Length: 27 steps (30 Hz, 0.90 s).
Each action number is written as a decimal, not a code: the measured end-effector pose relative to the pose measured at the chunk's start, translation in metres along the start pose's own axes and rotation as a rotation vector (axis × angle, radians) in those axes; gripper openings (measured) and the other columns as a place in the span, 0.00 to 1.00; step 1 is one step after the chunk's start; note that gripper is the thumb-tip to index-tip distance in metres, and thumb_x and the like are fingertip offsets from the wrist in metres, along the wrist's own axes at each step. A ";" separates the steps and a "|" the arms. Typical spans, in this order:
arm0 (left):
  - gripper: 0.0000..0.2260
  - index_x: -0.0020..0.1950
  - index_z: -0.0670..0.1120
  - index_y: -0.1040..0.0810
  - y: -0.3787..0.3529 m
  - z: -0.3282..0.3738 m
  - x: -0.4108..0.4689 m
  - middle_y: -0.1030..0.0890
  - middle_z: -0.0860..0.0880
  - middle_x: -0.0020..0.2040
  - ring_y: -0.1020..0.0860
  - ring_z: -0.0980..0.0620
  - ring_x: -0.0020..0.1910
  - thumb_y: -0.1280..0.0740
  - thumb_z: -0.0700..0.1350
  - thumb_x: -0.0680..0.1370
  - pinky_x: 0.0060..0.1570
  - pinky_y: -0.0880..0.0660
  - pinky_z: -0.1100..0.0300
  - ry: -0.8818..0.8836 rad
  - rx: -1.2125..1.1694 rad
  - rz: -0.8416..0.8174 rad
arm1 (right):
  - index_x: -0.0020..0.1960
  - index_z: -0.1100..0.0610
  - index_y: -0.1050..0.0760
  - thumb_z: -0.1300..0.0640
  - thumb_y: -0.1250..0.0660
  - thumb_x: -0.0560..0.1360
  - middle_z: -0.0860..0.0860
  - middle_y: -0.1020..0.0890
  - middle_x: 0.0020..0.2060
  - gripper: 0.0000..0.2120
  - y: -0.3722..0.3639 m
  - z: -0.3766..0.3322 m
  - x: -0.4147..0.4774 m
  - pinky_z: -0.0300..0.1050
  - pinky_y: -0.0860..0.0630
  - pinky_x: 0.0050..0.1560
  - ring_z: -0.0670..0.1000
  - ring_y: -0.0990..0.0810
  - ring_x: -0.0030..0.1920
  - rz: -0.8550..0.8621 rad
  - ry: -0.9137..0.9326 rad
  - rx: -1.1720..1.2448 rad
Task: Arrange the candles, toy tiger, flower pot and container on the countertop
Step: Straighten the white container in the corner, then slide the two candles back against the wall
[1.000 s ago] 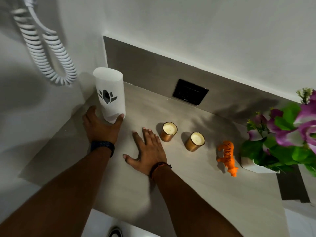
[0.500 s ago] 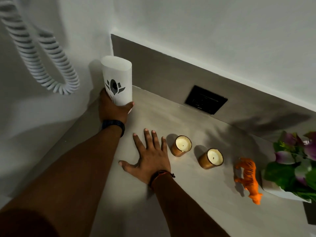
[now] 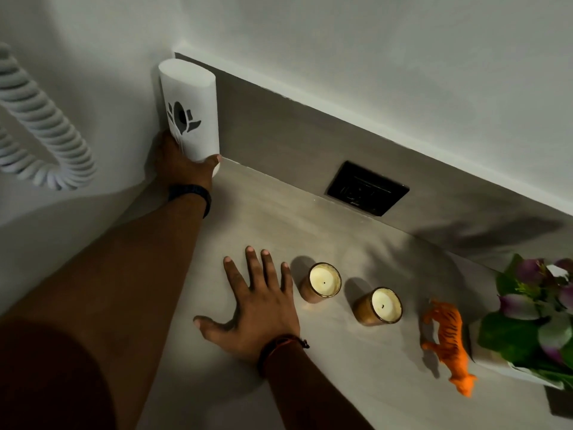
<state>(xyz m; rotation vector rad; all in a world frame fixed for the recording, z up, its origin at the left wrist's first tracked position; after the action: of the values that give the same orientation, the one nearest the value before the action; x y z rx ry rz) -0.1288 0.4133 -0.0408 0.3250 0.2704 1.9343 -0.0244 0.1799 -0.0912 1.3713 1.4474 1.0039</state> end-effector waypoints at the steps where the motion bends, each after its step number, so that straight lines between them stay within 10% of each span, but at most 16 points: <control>1: 0.40 0.70 0.43 0.33 0.000 0.001 0.002 0.28 0.44 0.69 0.30 0.43 0.67 0.19 0.48 0.63 0.65 0.31 0.44 -0.004 -0.001 -0.001 | 0.77 0.40 0.61 0.19 0.54 0.65 0.49 0.62 0.78 0.47 0.000 0.000 0.000 0.64 0.70 0.71 0.53 0.69 0.76 0.000 -0.003 -0.003; 21: 0.50 0.73 0.43 0.38 0.004 0.006 -0.042 0.35 0.39 0.72 0.38 0.40 0.71 0.20 0.61 0.59 0.69 0.40 0.45 -0.057 0.177 0.053 | 0.78 0.45 0.51 0.23 0.49 0.69 0.53 0.48 0.79 0.44 0.005 -0.002 -0.003 0.63 0.60 0.74 0.54 0.59 0.78 0.095 0.007 0.044; 27: 0.38 0.67 0.48 0.29 0.006 -0.005 -0.134 0.28 0.44 0.67 0.30 0.43 0.64 0.32 0.70 0.64 0.64 0.31 0.43 -0.158 0.112 -0.326 | 0.66 0.53 0.32 0.47 0.34 0.72 0.53 0.28 0.64 0.24 0.037 -0.001 -0.052 0.49 0.36 0.62 0.54 0.31 0.64 0.615 0.080 0.141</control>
<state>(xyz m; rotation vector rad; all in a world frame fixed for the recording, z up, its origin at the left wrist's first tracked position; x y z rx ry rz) -0.0872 0.2864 -0.0569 0.4754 0.3076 1.5676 -0.0147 0.1307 -0.0522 1.9631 1.1855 1.3676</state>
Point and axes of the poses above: each hand's wrist, its own x-axis towards the middle knuckle, its own y-axis out of the back of the hand, z = x × y, the point moved 4 cm from there along x, towards the middle knuckle
